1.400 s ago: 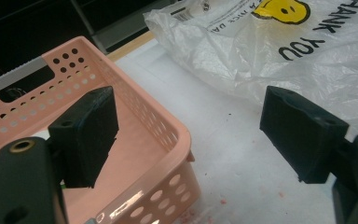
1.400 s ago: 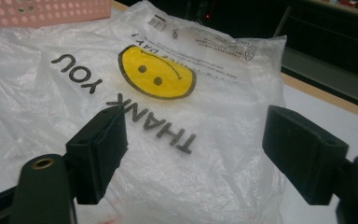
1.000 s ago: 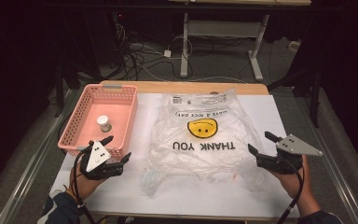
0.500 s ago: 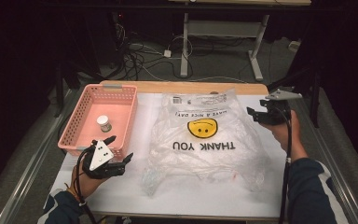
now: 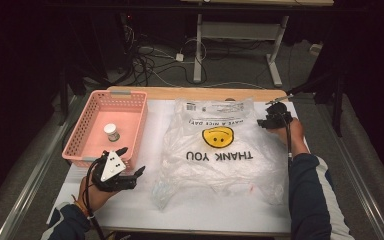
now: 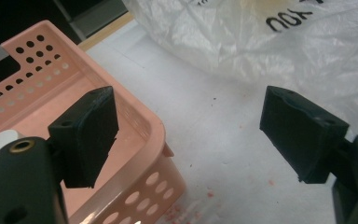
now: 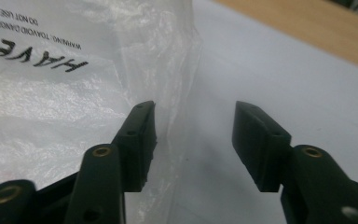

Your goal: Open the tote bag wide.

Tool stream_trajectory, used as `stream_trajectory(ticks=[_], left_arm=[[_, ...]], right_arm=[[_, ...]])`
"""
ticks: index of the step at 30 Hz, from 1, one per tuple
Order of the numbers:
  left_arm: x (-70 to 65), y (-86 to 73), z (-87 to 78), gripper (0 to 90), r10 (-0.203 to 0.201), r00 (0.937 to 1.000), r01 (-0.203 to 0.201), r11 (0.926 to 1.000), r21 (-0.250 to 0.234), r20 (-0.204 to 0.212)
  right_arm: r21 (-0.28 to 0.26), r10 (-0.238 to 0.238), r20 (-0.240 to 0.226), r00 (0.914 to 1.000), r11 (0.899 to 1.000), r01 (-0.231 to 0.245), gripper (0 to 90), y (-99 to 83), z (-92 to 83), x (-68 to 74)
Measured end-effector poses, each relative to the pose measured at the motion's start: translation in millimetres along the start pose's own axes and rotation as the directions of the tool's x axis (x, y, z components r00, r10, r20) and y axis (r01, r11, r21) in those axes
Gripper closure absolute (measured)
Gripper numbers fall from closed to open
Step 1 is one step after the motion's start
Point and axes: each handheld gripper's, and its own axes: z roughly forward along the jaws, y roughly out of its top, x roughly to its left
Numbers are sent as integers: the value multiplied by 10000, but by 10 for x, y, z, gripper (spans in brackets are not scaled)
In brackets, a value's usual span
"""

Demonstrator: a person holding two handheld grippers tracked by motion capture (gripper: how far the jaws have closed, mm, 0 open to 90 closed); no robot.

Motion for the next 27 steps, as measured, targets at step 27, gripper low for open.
stream_trajectory(ticks=[27], left_arm=[[-84, 105, -58, 193, 633, 9979, -626, 9973, -377, 164]], right_arm=[[-955, 3581, -439, 9326, 9278, -3608, 900, -1028, -762, -31]])
